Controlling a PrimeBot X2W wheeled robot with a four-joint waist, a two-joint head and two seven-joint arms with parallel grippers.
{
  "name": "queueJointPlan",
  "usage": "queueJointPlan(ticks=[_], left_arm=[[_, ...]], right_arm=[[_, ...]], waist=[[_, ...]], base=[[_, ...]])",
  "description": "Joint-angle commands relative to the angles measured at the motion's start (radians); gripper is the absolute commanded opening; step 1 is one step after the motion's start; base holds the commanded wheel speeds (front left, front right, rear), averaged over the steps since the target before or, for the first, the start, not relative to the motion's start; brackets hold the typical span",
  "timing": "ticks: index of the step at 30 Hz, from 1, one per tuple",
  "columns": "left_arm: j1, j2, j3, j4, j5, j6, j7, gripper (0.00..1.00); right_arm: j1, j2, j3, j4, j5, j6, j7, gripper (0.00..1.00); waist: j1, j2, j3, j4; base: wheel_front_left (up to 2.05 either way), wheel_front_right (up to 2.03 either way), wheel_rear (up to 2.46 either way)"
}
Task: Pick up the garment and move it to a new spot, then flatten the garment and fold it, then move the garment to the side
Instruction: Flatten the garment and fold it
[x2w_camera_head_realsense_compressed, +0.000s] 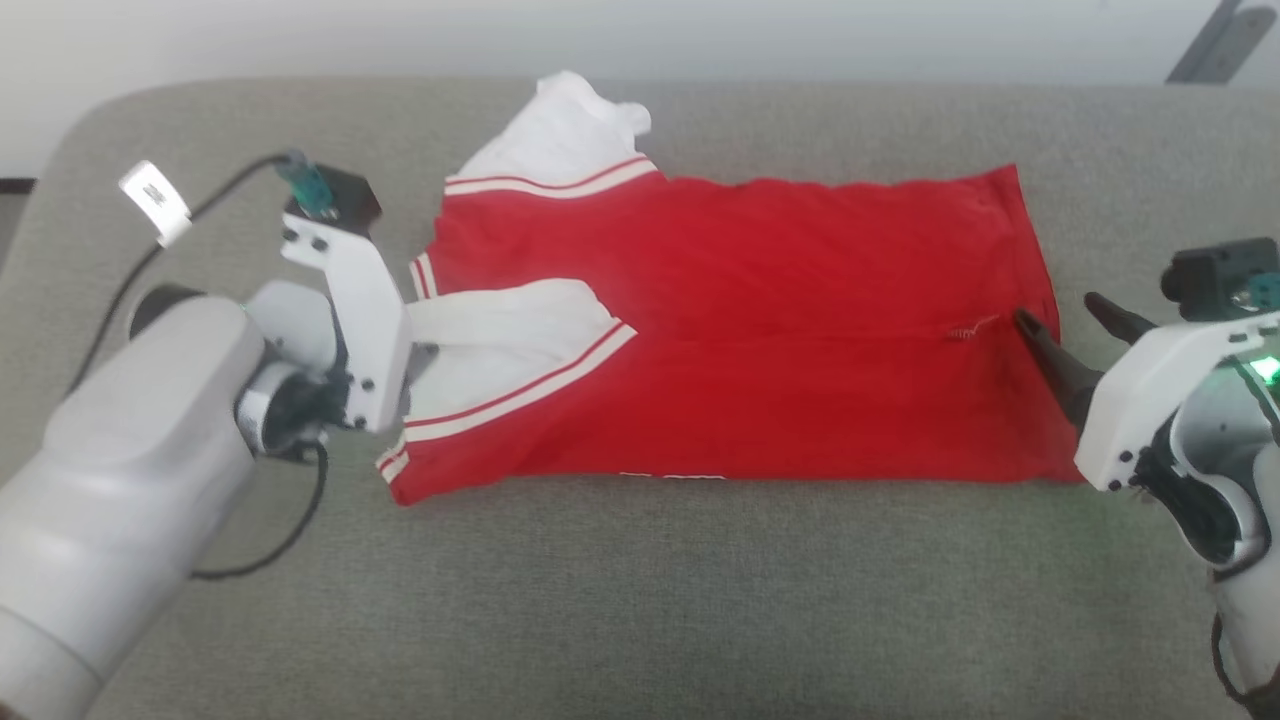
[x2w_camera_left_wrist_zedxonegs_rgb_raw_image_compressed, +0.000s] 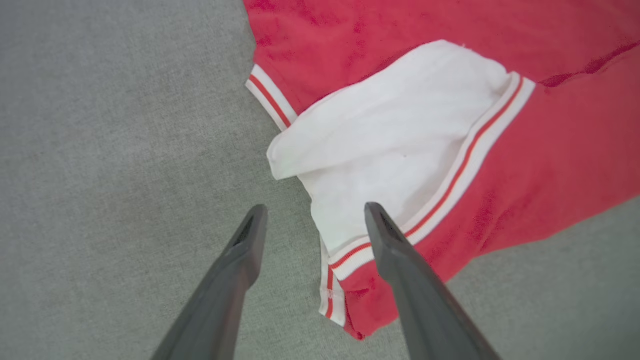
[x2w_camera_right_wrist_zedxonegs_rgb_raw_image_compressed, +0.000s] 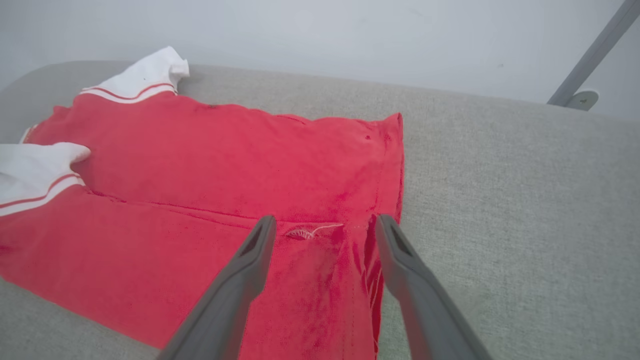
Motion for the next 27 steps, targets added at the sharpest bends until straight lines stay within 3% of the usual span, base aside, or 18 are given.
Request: queueJointPlan(ticks=[1, 9, 14, 19, 27], left_arm=[[0.017, 0.007, -0.001, -0.014, -0.007, 0.007, 0.009, 1.0], [0.117, 0.076, -0.012, -0.208, -0.042, 0.088, 0.074, 1.0], [0.168, 0.103, -0.004, -0.258, -0.06, 0.128, 0.076, 1.0], [0.192, 0.096, 0.01, -0.226, -0.083, 0.154, 0.067, 1.0], [0.206, 0.072, 0.013, -0.076, -0.108, 0.148, 0.071, 1.0]], right_arm=[[0.014, 0.011, -0.015, -0.011, -0.009, 0.0, -0.008, 1.0], [0.109, 0.102, -0.195, -0.148, -0.113, 0.0, -0.009, 1.0], [0.143, 0.157, -0.259, -0.24, -0.154, 0.0, 0.013, 1.0], [0.153, 0.191, -0.272, -0.298, -0.17, 0.0, 0.041, 1.0], [0.157, 0.215, -0.29, -0.339, -0.177, 0.0, 0.075, 1.0]], waist=[[0.0, 0.0, -0.018, 0.01], [0.0, 0.0, -0.039, 0.02], [0.0, 0.0, -0.027, 0.002], [0.0, 0.0, -0.008, -0.032], [0.0, 0.0, 0.015, -0.078]], base=[[0.0, 0.0, 0.0], [0.0, 0.0, 0.0], [0.0, 0.0, 0.0], [0.0, 0.0, 0.0], [0.0, 0.0, 0.0]])
